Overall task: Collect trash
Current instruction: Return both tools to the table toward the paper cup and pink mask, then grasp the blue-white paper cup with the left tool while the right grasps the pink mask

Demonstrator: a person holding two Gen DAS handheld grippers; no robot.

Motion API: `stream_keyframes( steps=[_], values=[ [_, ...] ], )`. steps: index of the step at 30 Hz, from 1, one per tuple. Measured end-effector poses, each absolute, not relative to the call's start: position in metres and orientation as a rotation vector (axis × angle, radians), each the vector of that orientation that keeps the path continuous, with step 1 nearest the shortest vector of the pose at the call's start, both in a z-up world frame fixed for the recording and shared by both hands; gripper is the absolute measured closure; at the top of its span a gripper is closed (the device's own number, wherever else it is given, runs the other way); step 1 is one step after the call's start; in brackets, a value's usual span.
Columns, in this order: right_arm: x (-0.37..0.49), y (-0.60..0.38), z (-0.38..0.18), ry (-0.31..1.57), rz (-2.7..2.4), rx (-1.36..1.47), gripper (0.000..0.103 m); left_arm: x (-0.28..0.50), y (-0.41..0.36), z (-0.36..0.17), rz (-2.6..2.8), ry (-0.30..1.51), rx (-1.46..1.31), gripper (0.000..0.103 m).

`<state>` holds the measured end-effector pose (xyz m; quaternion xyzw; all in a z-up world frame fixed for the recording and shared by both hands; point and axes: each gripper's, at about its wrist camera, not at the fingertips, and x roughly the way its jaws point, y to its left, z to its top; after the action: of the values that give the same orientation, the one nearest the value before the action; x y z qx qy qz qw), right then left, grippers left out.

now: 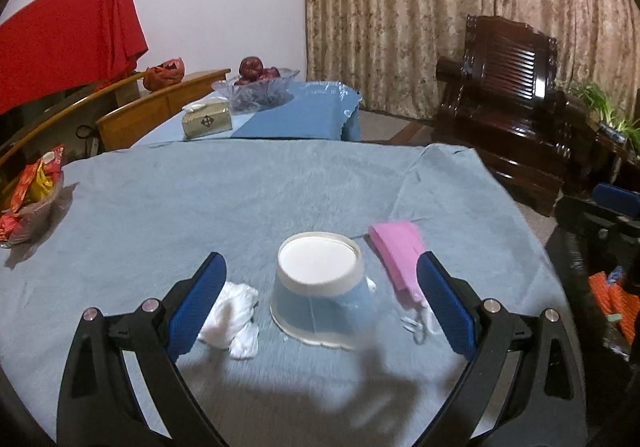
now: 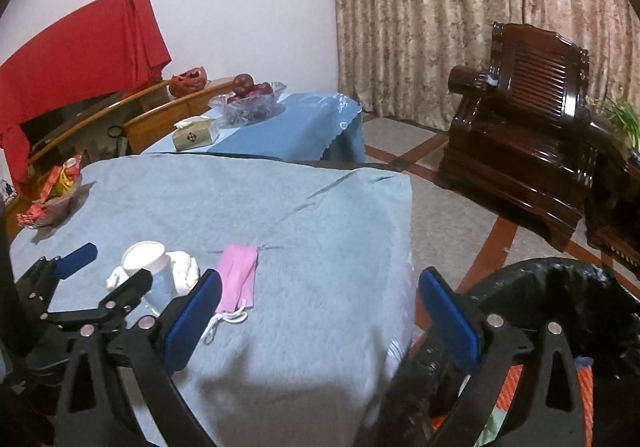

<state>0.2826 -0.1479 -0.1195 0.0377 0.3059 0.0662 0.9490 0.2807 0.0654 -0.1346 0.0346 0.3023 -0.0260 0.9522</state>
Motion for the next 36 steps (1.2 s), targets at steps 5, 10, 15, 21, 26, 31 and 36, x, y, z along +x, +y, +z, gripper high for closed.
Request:
stream_keyframes(
  steps=[5,10,15,21,26,31,36],
  values=[
    [0.296,-0.144,-0.131,0.645,0.138,0.075,0.006,0.298,0.066,-0.148,-0.048,0.639,0.062,0.01],
    [0.305,-0.142,-0.139,0.663,0.144,0.077,0.006,0.308,0.065,-0.157,-0.038,0.654,0.052,0.01],
    [0.31,-0.139,-0.144,0.675,0.156,0.073,0.006,0.312,0.067,-0.161,-0.052,0.671,0.043,0.042],
    [0.317,-0.124,-0.149,0.691,0.184,0.067,0.006,0.302,0.078,-0.156,-0.05,0.647,0.023,0.05],
    [0.324,-0.103,-0.157,0.711,0.219,0.061,0.006,0.288,0.091,-0.142,-0.056,0.615,-0.01,0.052],
    [0.336,-0.08,-0.168,0.744,0.238,0.044,0.007,0.279,0.099,-0.138,-0.065,0.614,-0.013,0.052],
    [0.346,-0.067,-0.18,0.79,0.238,0.025,0.013,0.277,0.1,-0.143,-0.074,0.627,0.001,0.052]
  ],
)
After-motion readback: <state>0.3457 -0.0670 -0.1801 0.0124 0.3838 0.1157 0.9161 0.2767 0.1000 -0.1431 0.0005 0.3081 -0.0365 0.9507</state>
